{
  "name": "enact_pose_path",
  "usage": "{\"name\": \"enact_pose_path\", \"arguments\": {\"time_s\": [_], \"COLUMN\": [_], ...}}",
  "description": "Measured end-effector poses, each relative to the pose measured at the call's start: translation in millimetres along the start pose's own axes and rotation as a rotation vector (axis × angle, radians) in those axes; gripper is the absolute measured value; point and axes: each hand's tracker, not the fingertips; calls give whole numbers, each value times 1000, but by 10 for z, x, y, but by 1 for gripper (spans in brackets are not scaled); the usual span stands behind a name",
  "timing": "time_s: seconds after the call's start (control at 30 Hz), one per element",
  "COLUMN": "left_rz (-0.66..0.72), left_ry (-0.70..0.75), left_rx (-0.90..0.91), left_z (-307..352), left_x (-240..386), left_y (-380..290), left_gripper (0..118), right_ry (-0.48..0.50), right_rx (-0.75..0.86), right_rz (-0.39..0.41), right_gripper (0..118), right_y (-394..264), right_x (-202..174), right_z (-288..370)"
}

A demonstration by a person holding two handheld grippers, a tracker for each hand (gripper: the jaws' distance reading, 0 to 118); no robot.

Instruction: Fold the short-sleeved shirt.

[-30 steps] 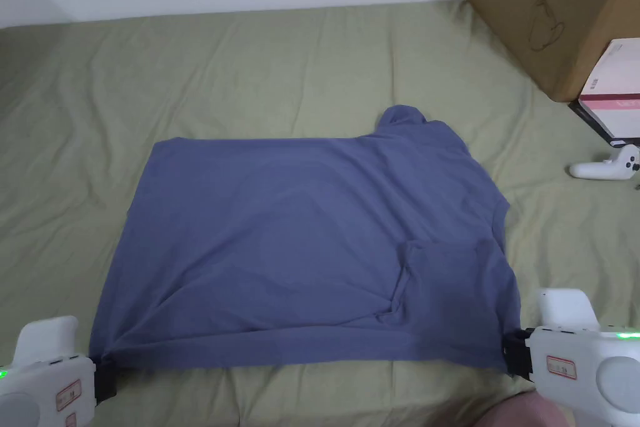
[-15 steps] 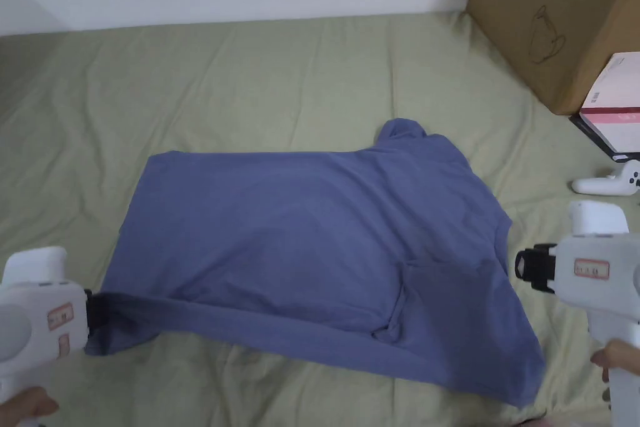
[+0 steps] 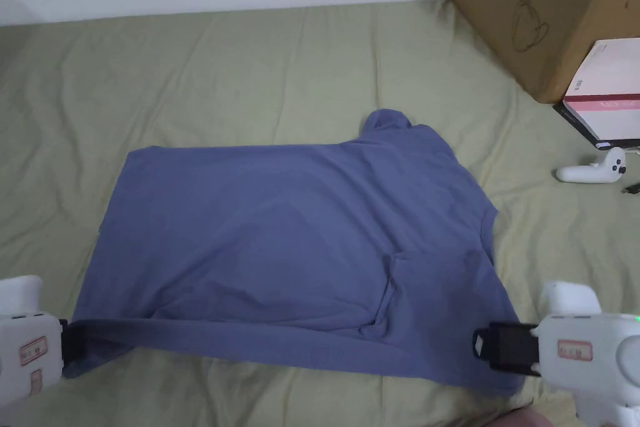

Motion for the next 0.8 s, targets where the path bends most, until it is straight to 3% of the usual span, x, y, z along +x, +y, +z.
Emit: {"name": "enact_pose_path", "arguments": {"time_s": [0.03,0.07,0.1,0.2,0.4,0.8], "left_rz": [3,2,-4,-17,-10,-37], "left_ry": [-3,-4,-1,5,-3,4], "left_rx": [-2,-3,-5,-7,-6,-2], "left_z": [3,4,6,1,18,-183], "left_x": [-8,-9,-2,8,5,84], "left_y": [-11,-20,-23,-28,36,682], "left_gripper": [2,2,2,2,2,2], "right_ry": [-20,-44,-76,-30,-39,-31], "right_rx": [-17,-10,5,13,82,219], "right_rz": [36,58,64,11,18,1], "right_gripper": [19,2,2,2,2,2], "right_y": [-63,-108,-118,-64,215,1406], "right_x": [-34,-63,-44,16,36,-197], "right_z": [-24,-41,-83,-50,106,68]}}
